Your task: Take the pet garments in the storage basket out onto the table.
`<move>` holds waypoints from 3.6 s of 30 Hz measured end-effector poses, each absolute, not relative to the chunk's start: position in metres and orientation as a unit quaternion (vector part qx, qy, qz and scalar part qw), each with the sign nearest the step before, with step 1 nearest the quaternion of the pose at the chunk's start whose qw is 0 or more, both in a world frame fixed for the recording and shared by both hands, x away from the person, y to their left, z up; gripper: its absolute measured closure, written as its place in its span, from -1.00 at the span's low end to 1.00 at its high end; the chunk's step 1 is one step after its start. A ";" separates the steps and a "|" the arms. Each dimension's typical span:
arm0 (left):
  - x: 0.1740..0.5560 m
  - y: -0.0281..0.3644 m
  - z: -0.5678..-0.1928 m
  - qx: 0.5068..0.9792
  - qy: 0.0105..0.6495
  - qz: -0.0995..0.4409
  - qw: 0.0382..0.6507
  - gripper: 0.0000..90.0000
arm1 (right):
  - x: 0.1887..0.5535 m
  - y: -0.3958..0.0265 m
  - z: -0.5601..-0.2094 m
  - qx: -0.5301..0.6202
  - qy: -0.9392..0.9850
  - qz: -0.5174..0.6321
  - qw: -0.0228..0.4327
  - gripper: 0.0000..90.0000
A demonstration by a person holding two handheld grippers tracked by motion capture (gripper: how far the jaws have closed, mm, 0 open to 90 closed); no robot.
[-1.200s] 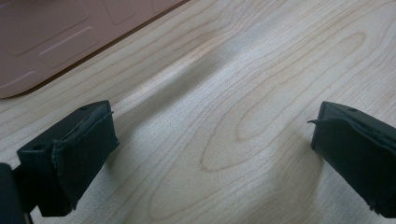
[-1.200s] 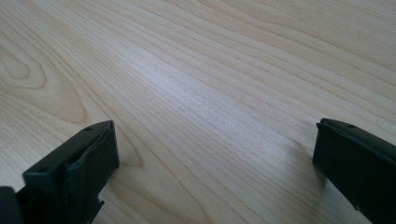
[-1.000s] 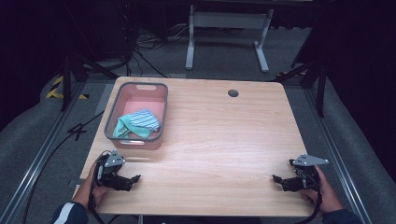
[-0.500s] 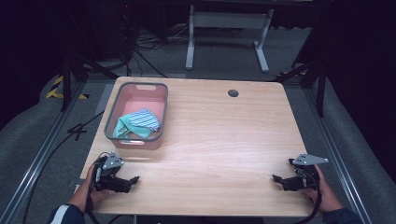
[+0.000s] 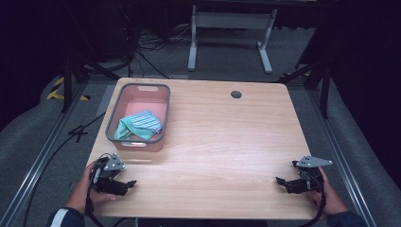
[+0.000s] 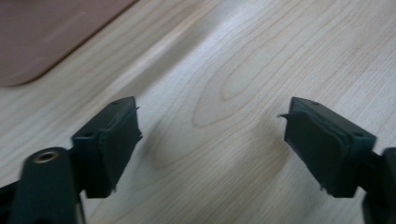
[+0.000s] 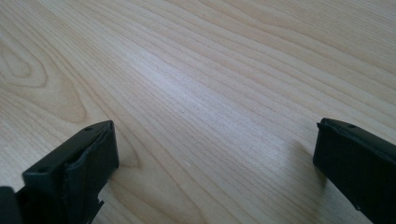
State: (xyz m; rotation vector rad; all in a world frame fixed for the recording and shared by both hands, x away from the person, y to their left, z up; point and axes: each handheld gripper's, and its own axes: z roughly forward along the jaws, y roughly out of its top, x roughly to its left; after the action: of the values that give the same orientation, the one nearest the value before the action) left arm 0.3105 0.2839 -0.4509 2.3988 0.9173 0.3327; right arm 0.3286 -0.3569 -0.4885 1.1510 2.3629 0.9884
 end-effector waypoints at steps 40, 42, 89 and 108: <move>0.460 0.231 -0.348 0.923 0.333 0.123 0.146 -0.55 | 0.328 -0.357 -0.489 0.404 0.830 0.347 0.166 -0.99; 0.471 0.229 -0.354 0.923 0.341 0.116 0.139 -0.54 | 0.328 -0.357 -0.489 0.404 0.830 0.347 0.166 -0.99; 0.517 0.218 -0.422 0.907 0.409 0.098 0.024 0.54 | 0.328 -0.357 -0.489 0.404 0.830 0.347 0.166 -0.99; 0.483 0.234 -0.365 0.882 0.409 0.165 0.163 0.56 | 0.328 -0.357 -0.488 0.404 0.830 0.347 0.166 -0.99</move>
State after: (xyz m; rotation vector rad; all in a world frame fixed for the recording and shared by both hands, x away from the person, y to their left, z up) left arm 0.4833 0.2342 -0.3652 2.5167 1.1662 0.4713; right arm 0.3283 -0.3570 -0.4885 1.1510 2.3624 0.9881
